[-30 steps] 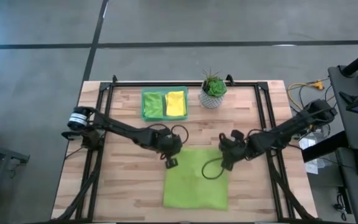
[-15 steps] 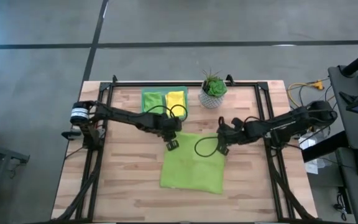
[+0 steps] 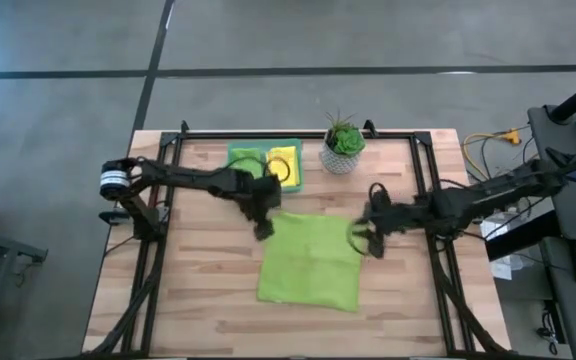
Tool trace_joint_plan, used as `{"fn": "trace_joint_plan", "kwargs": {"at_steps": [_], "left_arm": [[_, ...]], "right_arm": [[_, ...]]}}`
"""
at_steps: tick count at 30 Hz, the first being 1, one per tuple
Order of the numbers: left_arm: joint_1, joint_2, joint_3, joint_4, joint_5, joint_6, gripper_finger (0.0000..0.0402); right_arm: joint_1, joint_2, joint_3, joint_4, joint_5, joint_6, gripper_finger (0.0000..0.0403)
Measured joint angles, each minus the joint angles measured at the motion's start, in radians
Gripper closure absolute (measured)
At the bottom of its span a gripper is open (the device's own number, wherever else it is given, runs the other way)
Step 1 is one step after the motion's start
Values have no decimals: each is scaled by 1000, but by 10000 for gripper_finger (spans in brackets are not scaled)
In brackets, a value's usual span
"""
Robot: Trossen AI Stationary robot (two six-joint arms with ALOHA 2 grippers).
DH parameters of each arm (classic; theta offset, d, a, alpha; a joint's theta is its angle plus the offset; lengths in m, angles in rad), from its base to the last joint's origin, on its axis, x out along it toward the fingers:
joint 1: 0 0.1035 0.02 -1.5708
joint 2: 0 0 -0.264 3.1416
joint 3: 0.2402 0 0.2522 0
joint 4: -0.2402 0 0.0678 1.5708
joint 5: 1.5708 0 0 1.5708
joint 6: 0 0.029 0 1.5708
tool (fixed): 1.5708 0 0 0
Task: Fold microfiber towels
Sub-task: Fold the light green microfiber towel
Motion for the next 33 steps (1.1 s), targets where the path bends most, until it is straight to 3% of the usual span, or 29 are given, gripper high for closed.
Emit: {"fn": "trace_joint_plan", "kwargs": {"at_steps": [2,6,11,17,19,22,26,33], "left_arm": [[-69,-30,-38,21,78,29,206],[-294,-100,-136,97,37,63,230],[-606,-136,-232,253,-110,-18,258],[-851,-112,-253,456,-405,-30,265],[-868,-101,-242,458,-479,-33,265],[-865,-97,-239,449,-510,-33,265],[-838,-98,-251,458,-520,-31,265],[-806,-93,-278,457,-533,45,265]], "right_arm": [[100,-45,-17,50,-20,43,260],[319,-49,-50,109,40,183,267],[536,68,-51,201,182,313,274],[637,308,-53,395,187,368,273],[654,378,-51,452,176,400,269],[659,474,-14,483,117,423,262],[659,573,66,479,58,359,250],[639,691,188,424,62,287,239]]}}
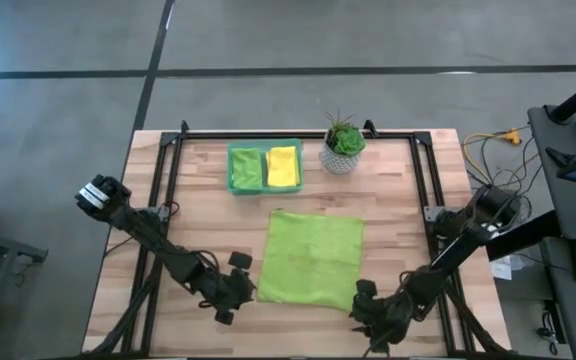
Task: Fold microfiber towels
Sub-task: Fold the light green microfiber towel
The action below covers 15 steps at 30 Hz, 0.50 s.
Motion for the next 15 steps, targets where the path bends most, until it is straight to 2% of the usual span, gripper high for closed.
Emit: {"fn": "trace_joint_plan", "kwargs": {"at_steps": [8,15], "left_arm": [[12,-4,-1,1,9,105,265],[23,-5,-4,2,58,129,265]], "right_arm": [[-35,-39,-8,-119,45,-22,239],[-34,26,-31,-139,-64,-13,239]]}}
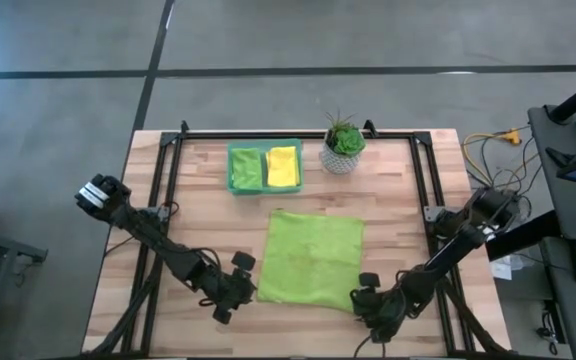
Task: Fold microfiber towels
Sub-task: Fold the light green microfiber towel
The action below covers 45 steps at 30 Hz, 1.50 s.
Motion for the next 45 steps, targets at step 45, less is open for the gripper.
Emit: {"fn": "trace_joint_plan", "kwargs": {"at_steps": [45], "left_arm": [[0,0,-27,110,31,-56,265]], "right_arm": [[-87,109,101,-54,-48,-118,389]]}}
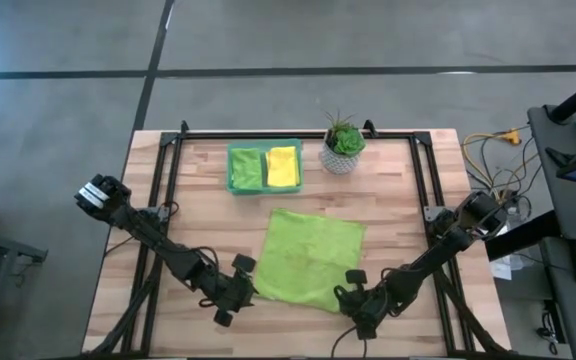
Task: Fold microfiber towels
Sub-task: Fold the light green microfiber towel
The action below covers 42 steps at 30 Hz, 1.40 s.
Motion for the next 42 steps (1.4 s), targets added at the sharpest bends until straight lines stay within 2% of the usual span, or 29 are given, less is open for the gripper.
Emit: {"fn": "trace_joint_plan", "kwargs": {"at_steps": [6,14,17,21,24,28,36,42], "left_arm": [[0,5,-38,21,1,-60,265],[3,97,-46,40,0,-93,265],[11,132,-43,56,0,-182,265],[22,166,-42,66,65,-307,268],[23,175,-43,60,101,-336,298],[24,153,-40,6,136,-343,386],[23,48,-49,-62,123,-331,401],[22,-16,-47,-44,127,-333,401]], "right_arm": [[-1,0,0,-2,-16,8,393],[-2,1,-1,-2,-23,57,394],[-2,1,-1,-2,-23,70,394],[-2,1,-1,-2,-25,73,394],[-2,0,-1,-2,-27,73,394],[-2,-19,-3,-10,-48,81,394],[-2,-111,-10,-42,-74,85,394],[-2,-188,-7,-40,-86,106,395]]}}
